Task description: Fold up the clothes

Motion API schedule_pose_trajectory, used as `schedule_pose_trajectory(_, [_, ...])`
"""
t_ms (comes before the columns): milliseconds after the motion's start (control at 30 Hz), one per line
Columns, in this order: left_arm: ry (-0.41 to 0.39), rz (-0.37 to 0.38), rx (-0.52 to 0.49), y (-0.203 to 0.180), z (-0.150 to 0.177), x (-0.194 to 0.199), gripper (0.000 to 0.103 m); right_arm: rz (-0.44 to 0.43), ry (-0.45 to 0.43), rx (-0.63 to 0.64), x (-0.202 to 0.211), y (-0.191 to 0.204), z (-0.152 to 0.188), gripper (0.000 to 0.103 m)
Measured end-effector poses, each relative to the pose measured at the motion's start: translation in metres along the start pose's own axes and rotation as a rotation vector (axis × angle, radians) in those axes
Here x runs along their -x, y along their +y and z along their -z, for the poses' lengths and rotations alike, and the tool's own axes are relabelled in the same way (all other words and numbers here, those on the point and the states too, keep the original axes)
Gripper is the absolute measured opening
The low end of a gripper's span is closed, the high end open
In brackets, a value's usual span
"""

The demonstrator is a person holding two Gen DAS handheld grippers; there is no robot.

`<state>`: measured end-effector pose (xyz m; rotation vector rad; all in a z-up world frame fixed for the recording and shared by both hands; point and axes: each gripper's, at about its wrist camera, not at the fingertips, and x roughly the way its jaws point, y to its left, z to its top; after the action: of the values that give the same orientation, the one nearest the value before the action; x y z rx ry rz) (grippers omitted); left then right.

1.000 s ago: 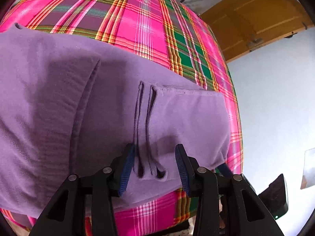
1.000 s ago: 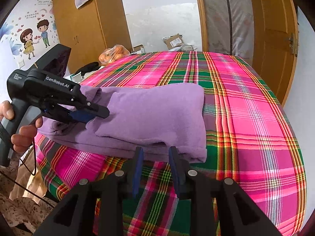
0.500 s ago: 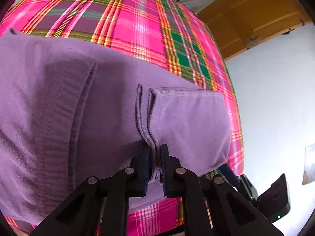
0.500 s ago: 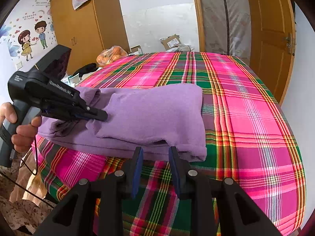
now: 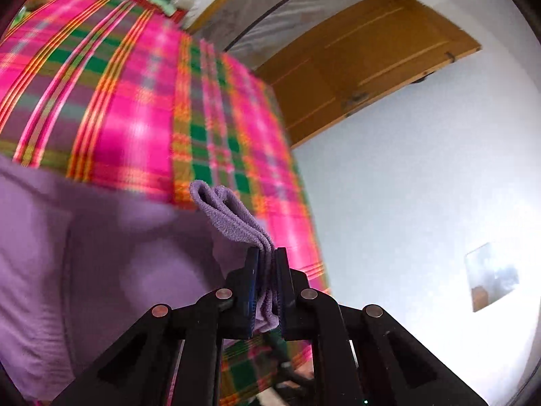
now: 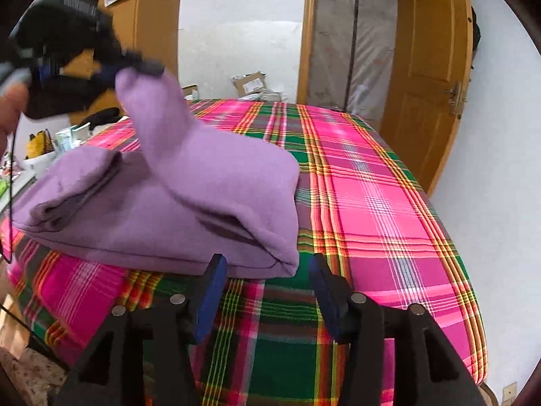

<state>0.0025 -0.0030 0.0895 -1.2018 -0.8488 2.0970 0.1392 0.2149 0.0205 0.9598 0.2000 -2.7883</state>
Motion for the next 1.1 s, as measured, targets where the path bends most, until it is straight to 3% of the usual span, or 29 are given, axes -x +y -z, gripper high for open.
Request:
schedule_pose_trajectory(200, [-0.052, 0.097, -0.042, -0.035, -0.013, 0.01, 0.006, 0.057, 0.001, -0.005, -0.017, 0.004, -0.013, 0.056])
schedule_pose_trajectory(367, [-0.05, 0.1, -0.061, -0.04, -0.012, 0.007, 0.006, 0.102, 0.018, -0.007, -0.03, 0.007, -0.02, 0.056])
schedule_pose_trajectory(600, [0.007, -0.007, 0.036, 0.006, -0.005, -0.006, 0.006, 0.128, 0.049, -0.014, -0.033, -0.008, -0.013, 0.056])
schedule_pose_trajectory(833, [0.137, -0.076, 0.114, 0.05, 0.019, -0.046, 0.006, 0.096, 0.042, -0.059, -0.039, -0.006, -0.013, 0.056])
schedule_pose_trajectory(1033, [0.12, -0.162, 0.103, 0.067, 0.028, -0.048, 0.005, 0.227, 0.034, 0.001, -0.043, 0.003, -0.016, 0.056])
schedule_pose_trajectory(1100, [0.126, -0.158, 0.147, 0.081, 0.031, -0.05, 0.005, 0.287, 0.042, 0.017, -0.039, 0.0, -0.014, 0.056])
